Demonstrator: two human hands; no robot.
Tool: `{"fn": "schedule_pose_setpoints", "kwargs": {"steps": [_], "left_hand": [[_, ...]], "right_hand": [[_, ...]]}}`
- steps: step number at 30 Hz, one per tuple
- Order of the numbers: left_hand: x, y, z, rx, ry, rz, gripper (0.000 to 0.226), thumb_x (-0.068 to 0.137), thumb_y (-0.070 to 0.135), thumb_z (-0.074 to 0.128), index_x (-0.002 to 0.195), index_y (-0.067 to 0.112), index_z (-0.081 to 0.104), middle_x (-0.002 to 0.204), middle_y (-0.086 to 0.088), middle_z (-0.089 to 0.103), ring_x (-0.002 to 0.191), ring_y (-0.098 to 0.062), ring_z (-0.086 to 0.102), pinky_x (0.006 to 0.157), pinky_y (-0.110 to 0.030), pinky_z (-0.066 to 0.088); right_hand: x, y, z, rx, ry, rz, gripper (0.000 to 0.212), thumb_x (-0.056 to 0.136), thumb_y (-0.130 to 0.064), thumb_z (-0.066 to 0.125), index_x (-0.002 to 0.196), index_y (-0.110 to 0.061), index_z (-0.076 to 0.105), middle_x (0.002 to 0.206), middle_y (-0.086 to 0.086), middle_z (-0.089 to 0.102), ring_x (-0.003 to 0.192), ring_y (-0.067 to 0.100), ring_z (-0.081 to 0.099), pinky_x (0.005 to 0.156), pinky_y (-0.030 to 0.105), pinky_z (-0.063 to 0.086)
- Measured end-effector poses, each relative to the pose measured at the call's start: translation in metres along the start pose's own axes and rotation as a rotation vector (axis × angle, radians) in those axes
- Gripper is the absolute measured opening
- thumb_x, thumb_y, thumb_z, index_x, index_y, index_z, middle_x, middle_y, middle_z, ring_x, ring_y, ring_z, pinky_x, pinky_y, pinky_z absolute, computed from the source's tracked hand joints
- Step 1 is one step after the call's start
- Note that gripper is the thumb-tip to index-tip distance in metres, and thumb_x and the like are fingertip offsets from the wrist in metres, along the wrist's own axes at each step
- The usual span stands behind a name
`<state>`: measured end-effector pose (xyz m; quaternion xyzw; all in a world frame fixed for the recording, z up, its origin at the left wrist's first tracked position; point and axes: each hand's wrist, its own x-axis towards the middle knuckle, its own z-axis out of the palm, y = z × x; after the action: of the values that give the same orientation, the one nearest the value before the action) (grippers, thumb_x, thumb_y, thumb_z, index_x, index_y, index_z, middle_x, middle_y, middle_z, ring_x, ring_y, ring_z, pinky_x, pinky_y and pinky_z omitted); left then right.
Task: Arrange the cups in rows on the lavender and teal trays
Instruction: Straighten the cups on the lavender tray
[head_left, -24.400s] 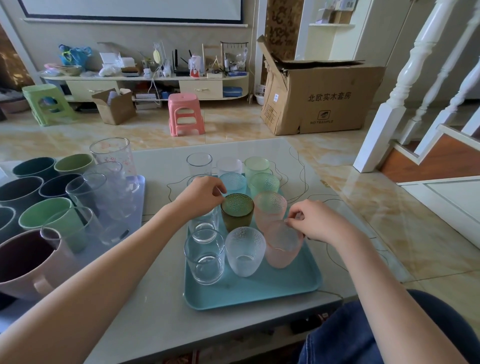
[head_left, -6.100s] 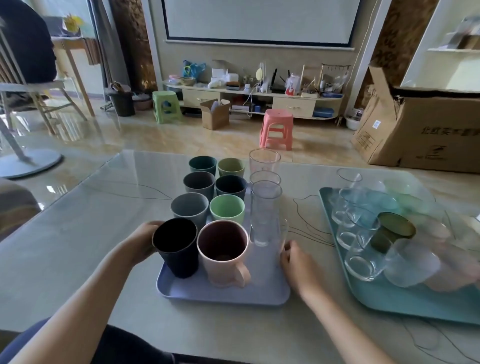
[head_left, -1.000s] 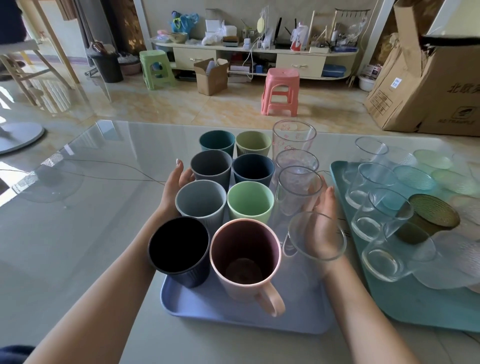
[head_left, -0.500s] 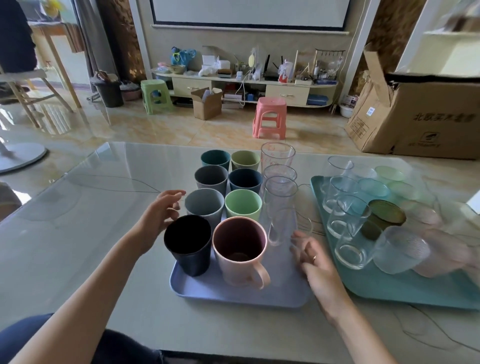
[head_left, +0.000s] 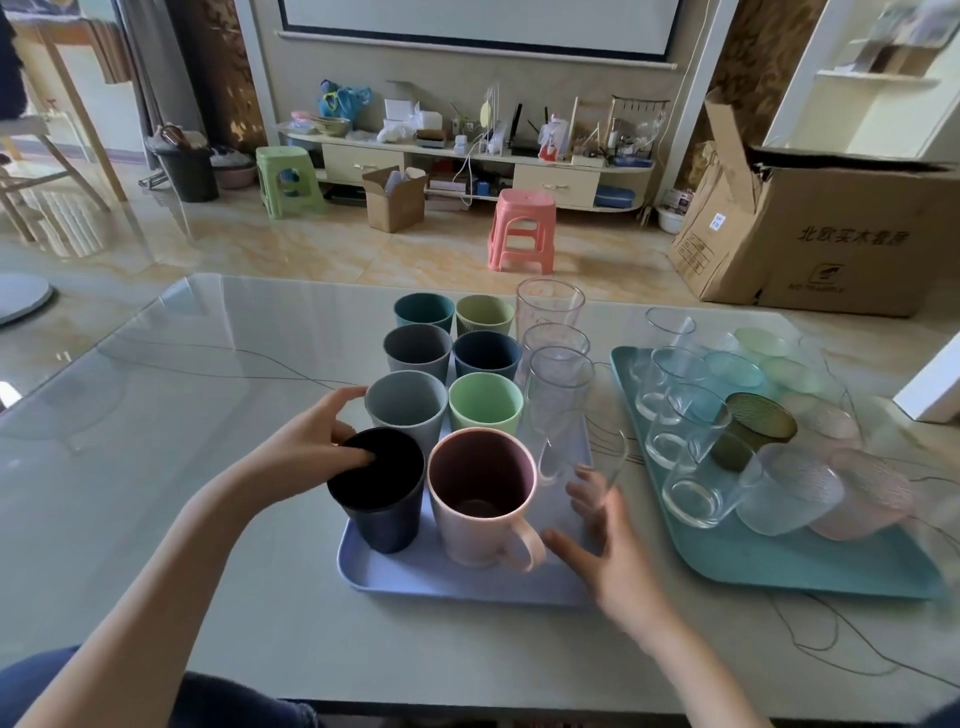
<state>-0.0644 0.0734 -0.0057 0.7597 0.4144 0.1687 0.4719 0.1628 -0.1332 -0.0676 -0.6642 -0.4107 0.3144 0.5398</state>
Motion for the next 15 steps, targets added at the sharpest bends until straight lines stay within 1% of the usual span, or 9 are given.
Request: {"fn": "schedule_pose_setpoints", "kwargs": {"steps": [2, 3, 6, 8, 10, 11, 13, 14, 15], "left_hand": [[0.0012, -0.0002, 0.0007, -0.003, 0.028, 0.007, 0.071, 0.070, 0.015, 0.061, 0.135, 0.030, 0.037, 0.078, -0.024, 0.062, 0.062, -0.017, 0.052, 0.058, -0.027, 0.042], [0.0009, 0.0002, 0.0012, 0.004, 0.034, 0.006, 0.070, 0.068, 0.015, 0.060, 0.133, 0.031, 0.038, 0.073, -0.020, 0.059, 0.060, -0.016, 0.050, 0.057, -0.027, 0.041], [0.0006, -0.0016, 0.0017, 0.033, 0.054, 0.004, 0.062, 0.079, 0.002, 0.058, 0.132, 0.029, 0.040, 0.068, -0.011, 0.055, 0.055, -0.013, 0.047, 0.055, -0.022, 0.039], [-0.0005, -0.0004, 0.0007, 0.058, 0.060, -0.003, 0.059, 0.082, -0.001, 0.055, 0.130, 0.030, 0.042, 0.068, -0.010, 0.055, 0.051, -0.009, 0.046, 0.051, -0.017, 0.037], [-0.0008, 0.0017, 0.0003, 0.069, 0.053, -0.019, 0.056, 0.082, -0.002, 0.054, 0.126, 0.031, 0.045, 0.068, -0.007, 0.056, 0.043, -0.002, 0.044, 0.043, -0.012, 0.033], [-0.0006, 0.0027, 0.0002, 0.064, 0.048, -0.032, 0.055, 0.082, -0.002, 0.053, 0.125, 0.031, 0.046, 0.067, -0.006, 0.056, 0.040, -0.002, 0.043, 0.041, -0.012, 0.032], [-0.0006, 0.0036, -0.0005, 0.023, 0.025, -0.073, 0.053, 0.082, -0.003, 0.052, 0.124, 0.030, 0.048, 0.065, -0.007, 0.052, 0.036, -0.004, 0.038, 0.037, -0.014, 0.028], [-0.0010, 0.0039, -0.0011, 0.000, 0.006, -0.091, 0.052, 0.082, -0.003, 0.052, 0.123, 0.029, 0.050, 0.065, -0.010, 0.048, 0.036, -0.006, 0.035, 0.036, -0.016, 0.027], [-0.0018, 0.0040, -0.0017, -0.018, -0.014, -0.104, 0.052, 0.083, -0.003, 0.051, 0.123, 0.029, 0.050, 0.065, -0.011, 0.045, 0.036, -0.007, 0.034, 0.036, -0.017, 0.026]], "right_hand": [[0.0003, 0.0013, -0.0004, -0.007, -0.008, -0.006, 0.065, 0.078, -0.004, 0.070, 0.123, -0.032, 0.032, 0.132, -0.004, 0.044, 0.129, 0.007, 0.038, 0.102, 0.019, 0.029], [0.0005, 0.0019, -0.0003, -0.006, -0.011, -0.012, 0.065, 0.078, -0.003, 0.069, 0.121, -0.035, 0.032, 0.133, -0.003, 0.043, 0.129, 0.008, 0.037, 0.102, 0.019, 0.029], [0.0006, 0.0018, 0.0019, -0.021, 0.005, -0.024, 0.064, 0.077, -0.005, 0.070, 0.115, -0.042, 0.033, 0.133, -0.001, 0.044, 0.129, 0.008, 0.039, 0.099, 0.013, 0.032], [-0.0006, -0.0017, 0.0039, -0.018, 0.016, -0.015, 0.062, 0.072, -0.022, 0.075, 0.114, -0.043, 0.034, 0.131, -0.003, 0.046, 0.126, 0.006, 0.042, 0.094, 0.004, 0.032], [-0.0014, -0.0026, 0.0042, -0.005, 0.020, -0.002, 0.070, 0.061, -0.052, 0.077, 0.115, -0.043, 0.034, 0.127, -0.010, 0.047, 0.122, -0.001, 0.044, 0.092, 0.001, 0.033], [-0.0016, -0.0026, 0.0038, -0.005, 0.019, 0.003, 0.071, 0.061, -0.052, 0.077, 0.116, -0.041, 0.034, 0.127, -0.010, 0.047, 0.122, 0.000, 0.044, 0.094, 0.004, 0.033], [-0.0011, -0.0013, 0.0030, -0.002, 0.009, -0.003, 0.064, 0.074, -0.021, 0.075, 0.119, -0.036, 0.033, 0.130, -0.003, 0.044, 0.128, 0.009, 0.041, 0.099, 0.015, 0.032], [-0.0007, -0.0003, 0.0028, -0.001, 0.004, -0.010, 0.063, 0.077, -0.009, 0.071, 0.120, -0.035, 0.032, 0.132, -0.001, 0.043, 0.130, 0.011, 0.039, 0.100, 0.018, 0.031], [-0.0008, -0.0007, 0.0029, -0.003, 0.001, -0.017, 0.063, 0.078, -0.005, 0.069, 0.119, -0.036, 0.033, 0.133, 0.000, 0.043, 0.130, 0.011, 0.038, 0.100, 0.019, 0.030]]}}
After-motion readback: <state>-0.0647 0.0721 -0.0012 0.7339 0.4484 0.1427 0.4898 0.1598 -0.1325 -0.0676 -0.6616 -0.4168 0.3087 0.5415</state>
